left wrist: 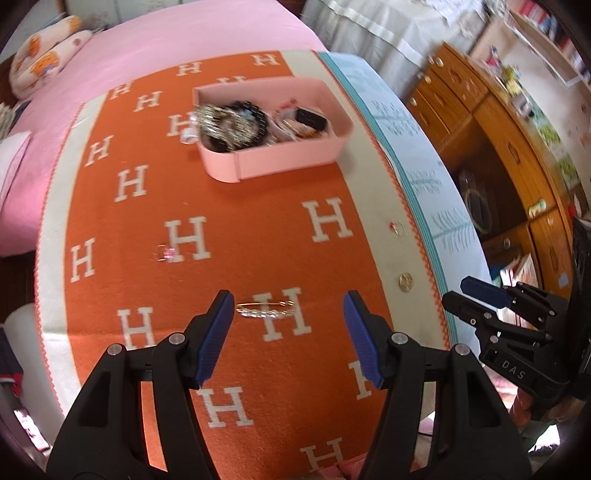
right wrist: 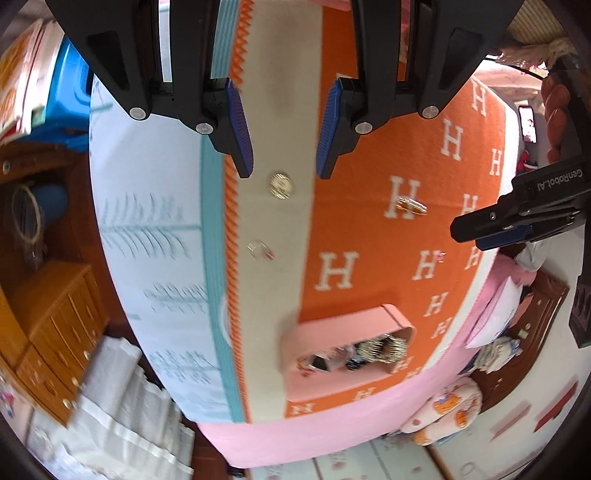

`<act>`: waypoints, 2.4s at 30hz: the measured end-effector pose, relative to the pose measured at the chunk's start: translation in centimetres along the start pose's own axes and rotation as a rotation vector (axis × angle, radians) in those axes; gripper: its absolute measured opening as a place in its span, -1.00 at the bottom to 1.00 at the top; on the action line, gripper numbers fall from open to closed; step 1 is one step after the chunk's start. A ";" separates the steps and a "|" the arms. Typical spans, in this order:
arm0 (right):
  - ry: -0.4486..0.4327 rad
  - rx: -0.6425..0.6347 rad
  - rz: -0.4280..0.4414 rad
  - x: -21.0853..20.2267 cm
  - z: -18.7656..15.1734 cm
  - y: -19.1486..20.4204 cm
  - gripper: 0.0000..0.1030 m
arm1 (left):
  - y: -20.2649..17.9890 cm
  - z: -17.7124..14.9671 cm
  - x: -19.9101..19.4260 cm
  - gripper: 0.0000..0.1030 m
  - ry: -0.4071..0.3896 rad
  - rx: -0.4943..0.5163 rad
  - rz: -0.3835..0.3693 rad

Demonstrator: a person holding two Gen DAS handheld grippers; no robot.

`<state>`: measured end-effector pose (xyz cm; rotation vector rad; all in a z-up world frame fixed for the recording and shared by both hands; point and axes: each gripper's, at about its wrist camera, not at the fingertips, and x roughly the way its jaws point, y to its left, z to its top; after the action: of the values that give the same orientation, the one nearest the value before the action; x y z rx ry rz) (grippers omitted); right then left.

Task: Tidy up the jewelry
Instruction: 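Lift both tools out of the box and move toward the remaining jewelry, then grasp the gold round pendant with the right tool while the left tool moves toward the red-stone ring, then grasp the red-stone ring with the left tool while the right tool holds the gold pendant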

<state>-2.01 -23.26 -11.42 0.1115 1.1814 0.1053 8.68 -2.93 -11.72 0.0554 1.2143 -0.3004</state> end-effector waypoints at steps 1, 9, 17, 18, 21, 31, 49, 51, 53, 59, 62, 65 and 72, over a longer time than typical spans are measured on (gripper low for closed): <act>0.001 0.009 -0.001 0.1 -0.2 -0.3 -0.30 | -0.4 0.0 0.3 0.14 0.008 0.014 -0.001; -0.011 0.059 0.023 1.2 -2.1 -2.1 -0.30 | -3.9 0.0 3.2 0.14 0.066 0.132 -0.015; -0.052 -0.021 0.070 3.1 -2.0 -0.5 -0.30 | -5.4 -0.8 4.9 0.14 0.107 0.182 0.002; -0.058 -0.036 0.074 3.4 -2.0 -0.2 -0.30 | -5.3 -0.9 5.0 0.14 0.109 0.180 0.006; -0.065 -0.076 0.062 4.4 -1.8 0.5 -0.33 | -4.9 -1.1 5.2 0.14 0.116 0.164 0.014; -0.088 -0.179 0.014 6.8 -1.3 1.4 -0.53 | -3.7 -1.7 5.6 0.14 0.128 0.104 0.027; -0.105 -0.178 0.011 6.0 -1.7 -1.0 -0.70 | -7.5 2.2 8.2 0.14 0.078 0.138 -0.026; -0.107 -0.156 0.013 5.8 -1.7 -1.7 -0.70 | -8.3 3.3 8.8 0.13 0.057 0.148 -0.044; -0.109 -0.136 0.020 5.5 -1.6 -2.3 -0.70 | -9.4 4.2 9.4 0.06 0.032 0.196 -0.051; -0.126 -0.079 0.041 4.8 -1.0 -3.8 -0.70 | -12.0 5.2 11.4 -0.20 0.039 0.426 -0.050; -0.136 -0.057 0.047 4.5 -0.7 -4.4 -0.70 | -12.8 5.1 12.4 -0.29 0.051 0.529 -0.023; -0.143 -0.035 0.048 4.4 -0.5 -4.9 -0.70 | -13.0 5.4 12.8 -0.33 0.050 0.557 -0.021; -0.143 0.036 0.060 4.6 -0.4 -6.7 -0.70 | -14.1 6.4 13.6 -0.47 0.045 0.610 -0.051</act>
<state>-0.45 -29.20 -16.70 0.1828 1.0381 0.1268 15.18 -20.43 -20.44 0.5610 1.1328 -0.7093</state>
